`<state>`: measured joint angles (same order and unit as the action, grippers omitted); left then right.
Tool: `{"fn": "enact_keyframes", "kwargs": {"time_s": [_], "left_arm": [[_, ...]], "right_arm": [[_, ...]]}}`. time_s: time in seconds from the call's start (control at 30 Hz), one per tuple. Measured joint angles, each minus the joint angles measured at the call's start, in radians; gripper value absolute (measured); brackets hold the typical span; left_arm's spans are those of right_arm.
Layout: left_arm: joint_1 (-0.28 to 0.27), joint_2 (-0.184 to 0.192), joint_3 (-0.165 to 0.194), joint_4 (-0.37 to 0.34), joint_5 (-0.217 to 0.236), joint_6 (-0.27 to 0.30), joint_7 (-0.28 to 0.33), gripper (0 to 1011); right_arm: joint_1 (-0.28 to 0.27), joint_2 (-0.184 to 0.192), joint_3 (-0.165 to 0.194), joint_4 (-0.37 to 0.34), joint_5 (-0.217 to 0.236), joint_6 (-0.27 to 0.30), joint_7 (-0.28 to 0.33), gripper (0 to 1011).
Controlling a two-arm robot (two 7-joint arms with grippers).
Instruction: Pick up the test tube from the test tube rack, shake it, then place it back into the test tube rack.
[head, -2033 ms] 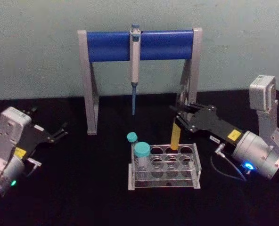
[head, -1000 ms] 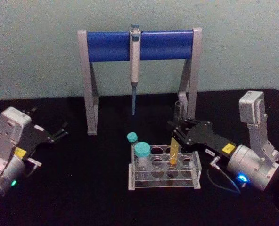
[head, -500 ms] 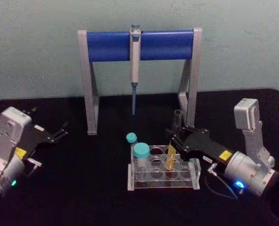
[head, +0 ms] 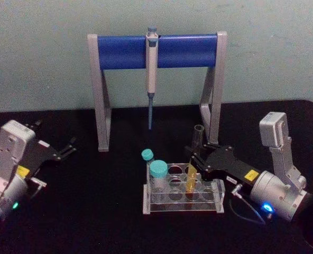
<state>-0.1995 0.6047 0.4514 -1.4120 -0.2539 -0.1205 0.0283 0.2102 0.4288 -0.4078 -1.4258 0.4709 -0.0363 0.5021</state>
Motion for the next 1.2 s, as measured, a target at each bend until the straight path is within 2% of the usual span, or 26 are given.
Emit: {"fn": "enact_keyframes", "kwargs": {"time_s": [0.47, 0.63, 0.73, 0.8, 0.83, 0.87, 1.07, 1.1, 1.13, 1.2], "left_arm": [[0.0, 0.0, 0.0, 0.0, 0.0, 0.0, 0.0, 1009], [0.0, 0.0, 0.0, 0.0, 0.0, 0.0, 0.0, 1010], [0.0, 0.0, 0.0, 0.0, 0.0, 0.0, 0.0, 1010], [0.0, 0.0, 0.0, 0.0, 0.0, 0.0, 0.0, 1010], [0.0, 0.0, 0.0, 0.0, 0.0, 0.0, 0.0, 1010], [0.0, 0.0, 0.0, 0.0, 0.0, 0.0, 0.0, 1010], [0.0, 0.0, 0.0, 0.0, 0.0, 0.0, 0.0, 1010], [0.0, 0.0, 0.0, 0.0, 0.0, 0.0, 0.0, 1009], [0.0, 0.0, 0.0, 0.0, 0.0, 0.0, 0.0, 1010], [0.0, 0.0, 0.0, 0.0, 0.0, 0.0, 0.0, 1010]], "right_arm": [[0.0, 0.001, 0.002, 0.0, 0.002, 0.001, 0.0, 238], [-0.001, 0.001, 0.002, 0.0, 0.001, 0.002, 0.0, 373], [-0.001, 0.001, 0.002, 0.0, 0.002, 0.002, 0.001, 520], [-0.001, 0.001, 0.002, 0.0, 0.002, 0.002, 0.001, 555], [-0.001, 0.001, 0.002, -0.001, 0.002, 0.002, 0.001, 614], [0.0, 0.001, 0.002, -0.001, 0.002, 0.002, 0.001, 614], [0.0, 0.001, 0.002, -0.001, 0.003, 0.001, 0.001, 837], [0.0, 0.001, 0.002, -0.001, 0.003, 0.001, 0.001, 837], [0.0, 0.001, 0.002, -0.001, 0.003, 0.001, 0.001, 887], [0.0, 0.001, 0.002, -0.001, 0.003, 0.001, 0.001, 919]]}}
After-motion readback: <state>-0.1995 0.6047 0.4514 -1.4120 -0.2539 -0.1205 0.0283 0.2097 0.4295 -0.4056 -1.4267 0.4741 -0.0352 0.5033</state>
